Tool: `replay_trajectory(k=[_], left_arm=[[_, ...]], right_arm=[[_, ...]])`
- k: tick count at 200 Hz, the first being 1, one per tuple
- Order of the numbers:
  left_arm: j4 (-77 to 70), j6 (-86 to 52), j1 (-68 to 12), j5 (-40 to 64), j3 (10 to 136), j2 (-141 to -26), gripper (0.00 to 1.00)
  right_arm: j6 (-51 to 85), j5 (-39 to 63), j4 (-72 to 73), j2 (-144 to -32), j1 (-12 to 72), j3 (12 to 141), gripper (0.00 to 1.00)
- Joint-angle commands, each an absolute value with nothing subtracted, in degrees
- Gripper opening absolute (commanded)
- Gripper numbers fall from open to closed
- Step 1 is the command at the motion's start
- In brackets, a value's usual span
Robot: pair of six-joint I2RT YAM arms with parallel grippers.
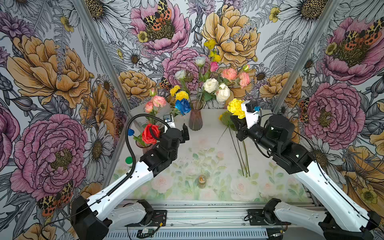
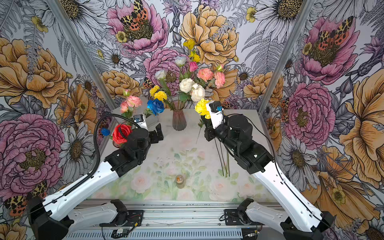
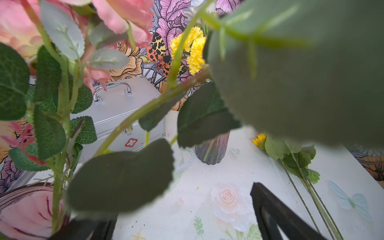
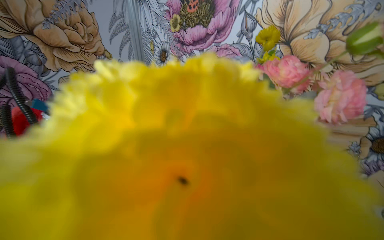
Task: Pick out yellow flowers from the vase
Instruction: Place the flower at the center of the board.
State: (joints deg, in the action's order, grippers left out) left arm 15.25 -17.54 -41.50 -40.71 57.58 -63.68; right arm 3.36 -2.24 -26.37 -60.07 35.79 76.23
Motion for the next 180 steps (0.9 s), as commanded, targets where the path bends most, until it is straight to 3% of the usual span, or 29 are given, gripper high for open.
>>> replay_trajectory(k=[1, 41, 92, 180], left_arm=[[15.3, -16.9, -41.7, -39.1, 57.1, -62.4, 0.99], [15.3, -16.4, -42.3, -39.0, 57.1, -61.6, 0.99], [15.4, -15.8, -43.2, -39.5, 56.9, -61.1, 0.99], [15.4, -14.1, -45.3, -41.4, 56.8, -60.9, 0.99]], right_arm=[[8.7, -10.1, -38.7, -60.1, 33.1, 75.1, 0.0], [14.6, -7.4, -44.9, -62.1, 24.7, 73.0, 0.0], [16.7, -4.3, -45.0, -76.2, 18.9, 73.3, 0.0], [15.3, 1.3, -44.4, -107.0, 14.3, 94.7, 0.0]])
